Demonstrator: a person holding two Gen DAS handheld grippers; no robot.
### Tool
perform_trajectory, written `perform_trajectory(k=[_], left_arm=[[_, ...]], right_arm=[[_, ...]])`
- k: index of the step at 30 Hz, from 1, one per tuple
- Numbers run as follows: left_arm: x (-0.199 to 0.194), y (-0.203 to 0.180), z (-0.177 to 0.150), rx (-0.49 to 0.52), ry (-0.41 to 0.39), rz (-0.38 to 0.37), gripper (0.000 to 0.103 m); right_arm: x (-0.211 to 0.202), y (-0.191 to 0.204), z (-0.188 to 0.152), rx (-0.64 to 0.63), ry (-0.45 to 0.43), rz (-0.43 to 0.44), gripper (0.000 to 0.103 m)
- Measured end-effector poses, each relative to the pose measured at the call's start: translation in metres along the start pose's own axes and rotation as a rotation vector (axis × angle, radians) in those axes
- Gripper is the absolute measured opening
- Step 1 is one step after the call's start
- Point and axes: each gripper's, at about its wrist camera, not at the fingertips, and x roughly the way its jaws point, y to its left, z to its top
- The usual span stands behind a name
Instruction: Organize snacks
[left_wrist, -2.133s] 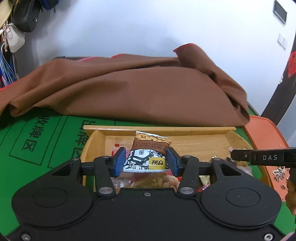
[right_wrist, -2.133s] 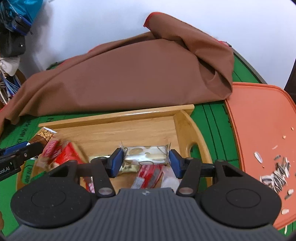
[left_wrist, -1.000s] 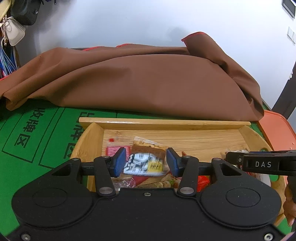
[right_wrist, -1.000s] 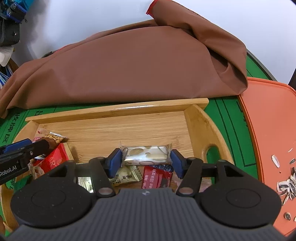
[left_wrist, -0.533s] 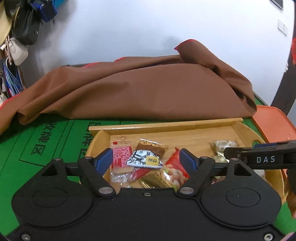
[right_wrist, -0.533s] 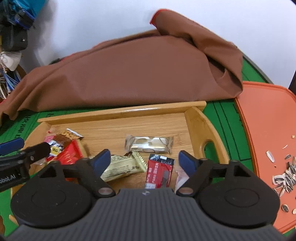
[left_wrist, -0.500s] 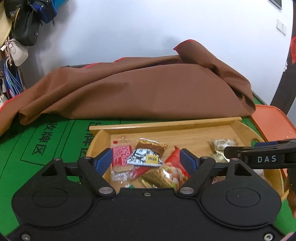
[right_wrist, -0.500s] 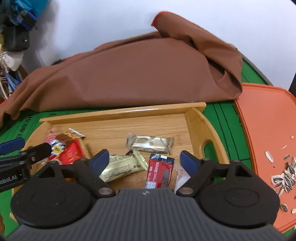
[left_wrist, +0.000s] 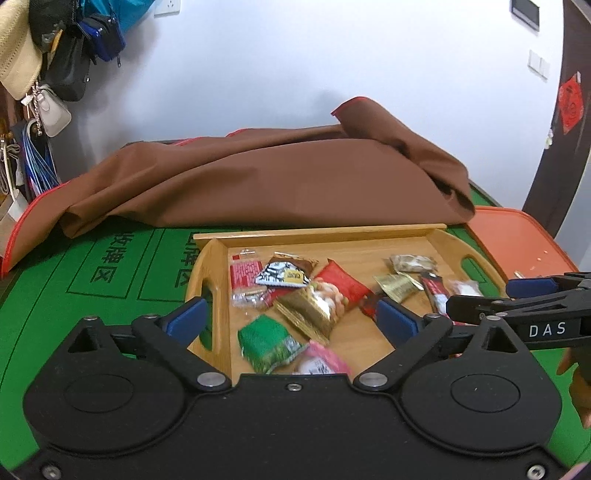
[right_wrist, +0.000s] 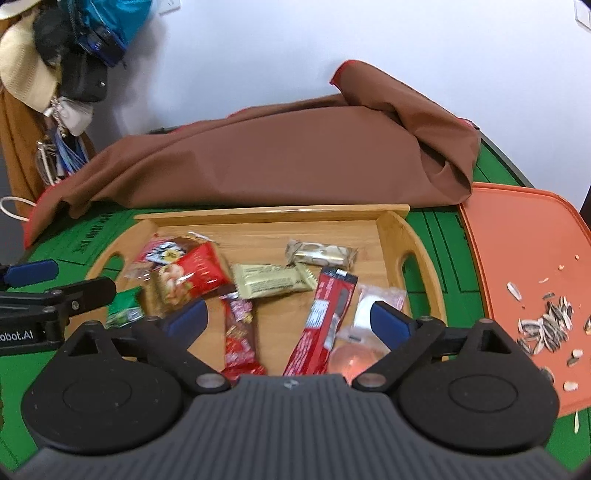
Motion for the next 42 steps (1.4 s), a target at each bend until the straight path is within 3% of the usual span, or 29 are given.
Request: perform_trajectory(k=[10,20,42], left_arm=[[-0.044,0.0,-0.032,0.0,-0.028,-0.016,0.101],[-0.063,-0.004,-0.069,0.023,-0.022,-0.006,0.102],[-0.064,-0.006,-0.117,-0.013,0.015,0.038,0.102]], right_arm=[[-0.042,0.007,-0.034,-0.019,-0.051,0.026,0.101],[-0.066,0.01,-0.072,-0.054,-0.08,-0.008,0.103],[-0.072,0.019,-0.117,-0.094,-0.053,-0.041,0.103]])
